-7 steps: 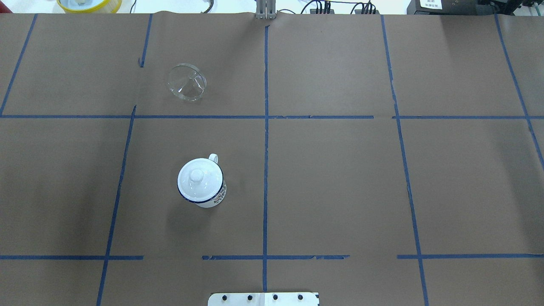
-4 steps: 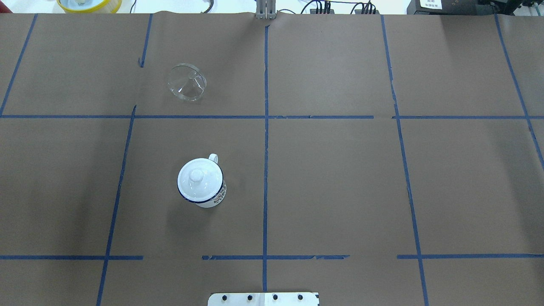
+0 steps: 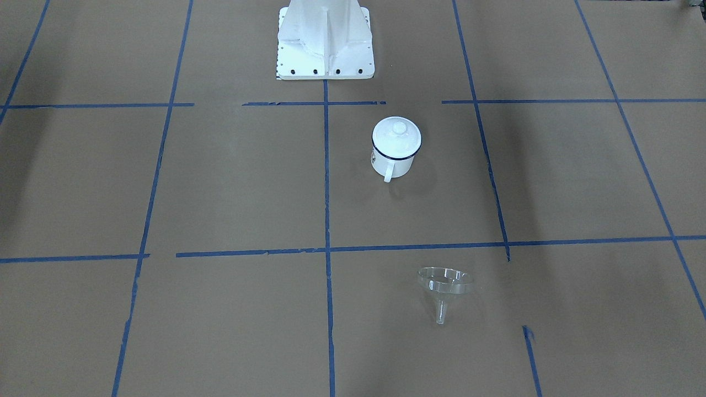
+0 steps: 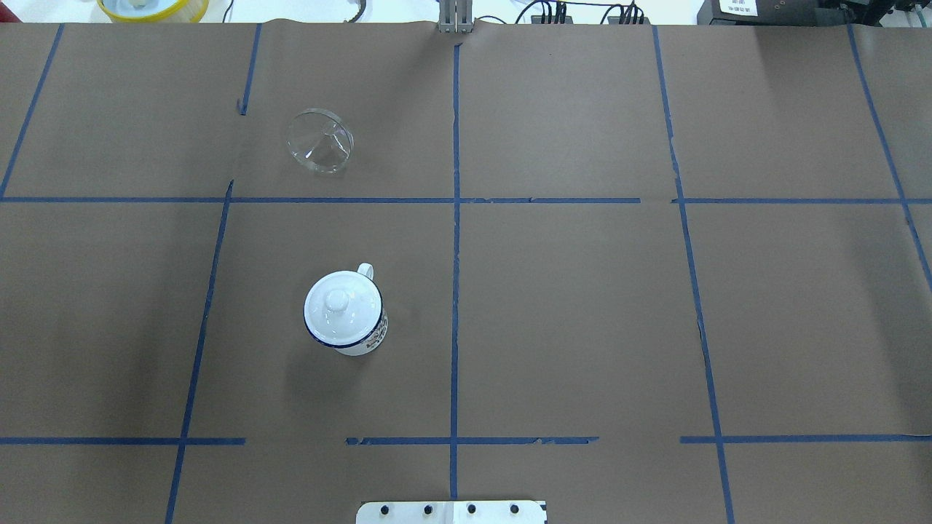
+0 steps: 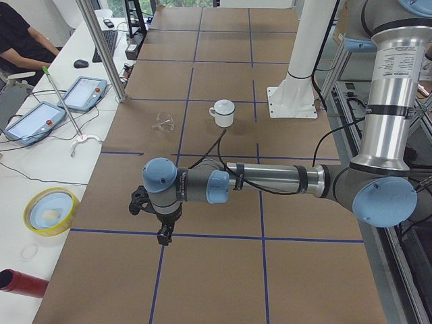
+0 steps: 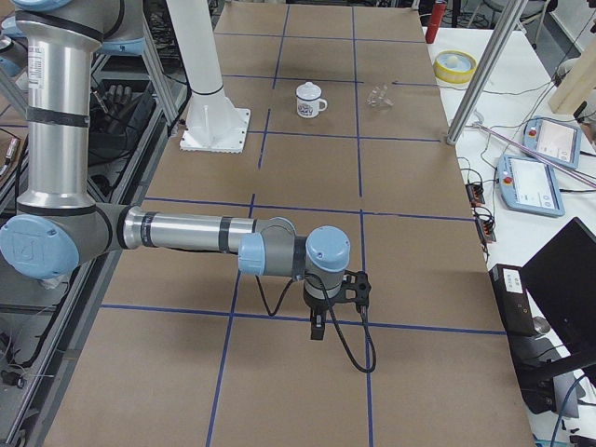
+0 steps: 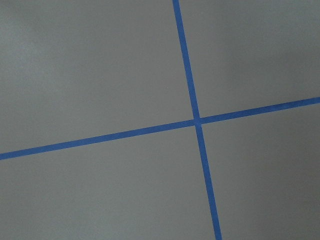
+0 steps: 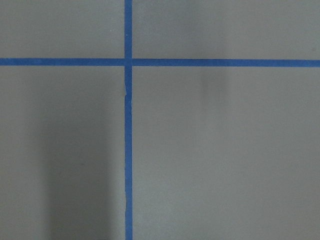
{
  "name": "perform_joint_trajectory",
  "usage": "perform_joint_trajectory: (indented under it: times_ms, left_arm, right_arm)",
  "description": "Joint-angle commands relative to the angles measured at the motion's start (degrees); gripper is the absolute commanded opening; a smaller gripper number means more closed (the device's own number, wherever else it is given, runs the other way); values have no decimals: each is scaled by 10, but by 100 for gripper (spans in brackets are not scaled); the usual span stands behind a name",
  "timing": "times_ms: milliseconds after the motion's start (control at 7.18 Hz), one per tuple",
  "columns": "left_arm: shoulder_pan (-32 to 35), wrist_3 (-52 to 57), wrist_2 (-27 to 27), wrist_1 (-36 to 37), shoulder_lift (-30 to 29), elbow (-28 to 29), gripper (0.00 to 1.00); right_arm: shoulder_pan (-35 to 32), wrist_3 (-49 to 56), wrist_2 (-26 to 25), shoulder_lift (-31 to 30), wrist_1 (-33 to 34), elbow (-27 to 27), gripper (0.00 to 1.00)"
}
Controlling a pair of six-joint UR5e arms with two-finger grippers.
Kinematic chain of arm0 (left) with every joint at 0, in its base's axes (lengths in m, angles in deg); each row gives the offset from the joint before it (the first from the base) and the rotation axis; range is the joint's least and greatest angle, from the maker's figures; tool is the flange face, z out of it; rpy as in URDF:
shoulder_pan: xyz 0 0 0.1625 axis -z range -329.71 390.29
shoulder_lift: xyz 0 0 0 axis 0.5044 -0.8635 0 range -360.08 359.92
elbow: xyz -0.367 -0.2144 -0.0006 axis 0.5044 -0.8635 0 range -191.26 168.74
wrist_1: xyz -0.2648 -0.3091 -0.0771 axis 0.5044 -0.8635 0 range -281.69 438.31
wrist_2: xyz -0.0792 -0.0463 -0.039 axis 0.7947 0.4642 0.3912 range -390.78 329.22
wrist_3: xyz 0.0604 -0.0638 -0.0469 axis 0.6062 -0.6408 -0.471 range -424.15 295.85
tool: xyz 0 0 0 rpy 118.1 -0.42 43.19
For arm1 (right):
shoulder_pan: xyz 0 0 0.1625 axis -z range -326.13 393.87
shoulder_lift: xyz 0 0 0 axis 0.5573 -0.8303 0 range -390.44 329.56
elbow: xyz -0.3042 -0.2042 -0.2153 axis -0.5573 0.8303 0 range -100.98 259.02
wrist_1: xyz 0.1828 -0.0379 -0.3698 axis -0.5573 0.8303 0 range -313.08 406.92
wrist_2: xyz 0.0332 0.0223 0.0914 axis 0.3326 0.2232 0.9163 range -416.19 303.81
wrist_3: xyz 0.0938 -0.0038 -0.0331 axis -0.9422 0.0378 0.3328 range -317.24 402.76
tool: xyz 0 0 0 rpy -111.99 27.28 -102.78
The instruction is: Remove funnel from cup
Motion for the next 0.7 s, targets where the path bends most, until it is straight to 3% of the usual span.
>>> perform_joint_trajectory:
  times_ms: [0,557]
  left_arm:
    - [7,0,0,3,0,-6,100]
    - [14,-1,0,7,23,-36,100]
  right_arm:
    - [0,0,0,0,0,0,100]
    - [0,0,0,0,0,0,100]
